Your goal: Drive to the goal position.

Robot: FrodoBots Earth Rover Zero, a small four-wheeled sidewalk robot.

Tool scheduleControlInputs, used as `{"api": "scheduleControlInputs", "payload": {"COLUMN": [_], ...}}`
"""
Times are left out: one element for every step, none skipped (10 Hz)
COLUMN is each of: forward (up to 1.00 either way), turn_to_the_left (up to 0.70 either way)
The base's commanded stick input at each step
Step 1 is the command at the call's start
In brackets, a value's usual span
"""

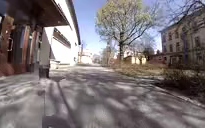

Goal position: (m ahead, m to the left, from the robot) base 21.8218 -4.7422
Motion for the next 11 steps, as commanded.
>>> {"api": "scheduleControlInputs", "payload": {"forward": [0.7,0.7,0.7,0.7,0.7,0.7,0.7,0.7,0.7,0.7,0.7], "turn_to_the_left": [0.0,0.0,0.0,0.0,0.0,0.0,0.0,0.0,0.0,0.0,0.0]}}
